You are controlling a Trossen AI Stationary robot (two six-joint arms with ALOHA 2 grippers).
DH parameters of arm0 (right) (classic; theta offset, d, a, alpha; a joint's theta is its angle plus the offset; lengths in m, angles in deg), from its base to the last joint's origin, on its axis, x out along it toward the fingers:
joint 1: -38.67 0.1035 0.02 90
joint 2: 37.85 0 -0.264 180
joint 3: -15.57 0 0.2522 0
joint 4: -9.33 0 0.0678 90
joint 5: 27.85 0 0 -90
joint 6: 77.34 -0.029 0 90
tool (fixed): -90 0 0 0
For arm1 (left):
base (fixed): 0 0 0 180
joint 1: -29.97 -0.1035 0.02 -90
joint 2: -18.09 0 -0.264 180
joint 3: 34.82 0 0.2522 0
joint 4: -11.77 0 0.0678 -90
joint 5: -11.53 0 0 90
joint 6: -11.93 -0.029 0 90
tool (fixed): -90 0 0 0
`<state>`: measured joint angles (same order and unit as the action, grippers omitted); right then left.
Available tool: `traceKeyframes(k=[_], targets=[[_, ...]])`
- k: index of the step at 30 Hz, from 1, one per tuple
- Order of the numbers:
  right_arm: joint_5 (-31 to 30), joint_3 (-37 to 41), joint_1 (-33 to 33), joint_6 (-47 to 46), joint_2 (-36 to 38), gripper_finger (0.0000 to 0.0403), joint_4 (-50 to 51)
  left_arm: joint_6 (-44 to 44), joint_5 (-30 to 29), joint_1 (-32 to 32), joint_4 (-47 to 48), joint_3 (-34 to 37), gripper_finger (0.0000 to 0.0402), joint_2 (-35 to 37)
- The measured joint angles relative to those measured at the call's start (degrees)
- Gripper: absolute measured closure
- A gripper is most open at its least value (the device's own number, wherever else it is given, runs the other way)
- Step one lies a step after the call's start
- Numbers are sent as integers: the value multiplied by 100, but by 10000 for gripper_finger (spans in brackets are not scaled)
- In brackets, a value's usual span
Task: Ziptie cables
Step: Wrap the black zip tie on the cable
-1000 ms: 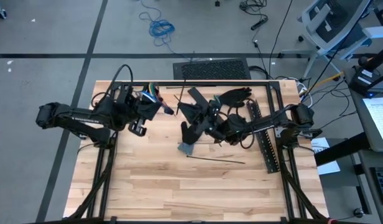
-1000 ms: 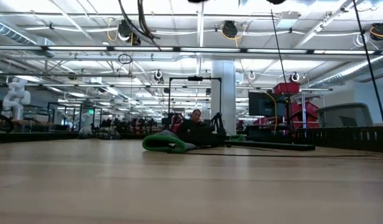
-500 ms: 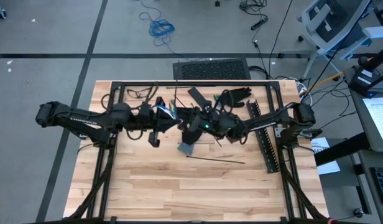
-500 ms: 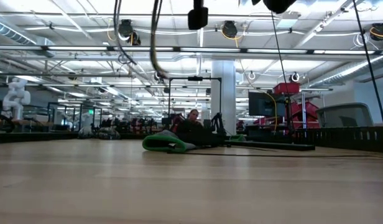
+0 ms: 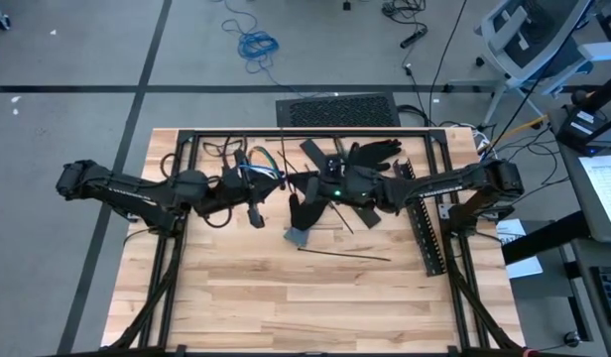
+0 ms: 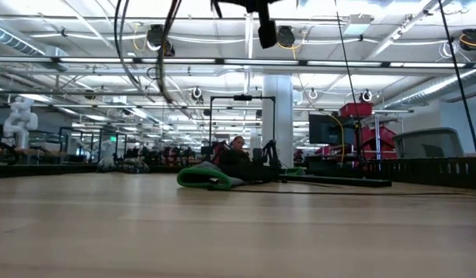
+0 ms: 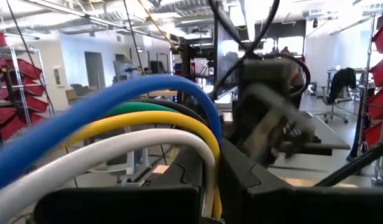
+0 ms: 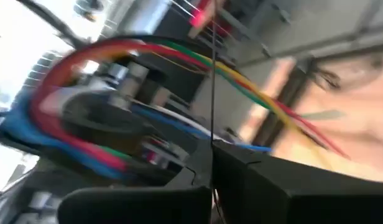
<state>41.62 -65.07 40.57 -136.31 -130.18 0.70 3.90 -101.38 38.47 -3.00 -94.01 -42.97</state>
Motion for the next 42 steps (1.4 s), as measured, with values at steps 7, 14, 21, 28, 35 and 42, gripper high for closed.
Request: traceKeyframes(k=[7,14,21,28,35,42], targets=[[143,14,-125,144,-381,403,-996,-155,-231,340,334,0,377,0],[-254,5,-9,1787,-149,403,-2669,-131,-1743,592,-475,36,377,222],[-837,0,532,3461,-143,403,-3809,884,-1141,91,-3253,567,377,154],[-1194,0,727,4756,-143,403,-4437,3892,-96,-466,-4348,651,377,-428],[-1082,0,711,5129,-143,403,-4568,4726,-512,-535,-6092,426,377,-1295],[-985,0,706,5371,-143,403,-4553,5252,-264,-864,-6050,-549,377,-2204]])
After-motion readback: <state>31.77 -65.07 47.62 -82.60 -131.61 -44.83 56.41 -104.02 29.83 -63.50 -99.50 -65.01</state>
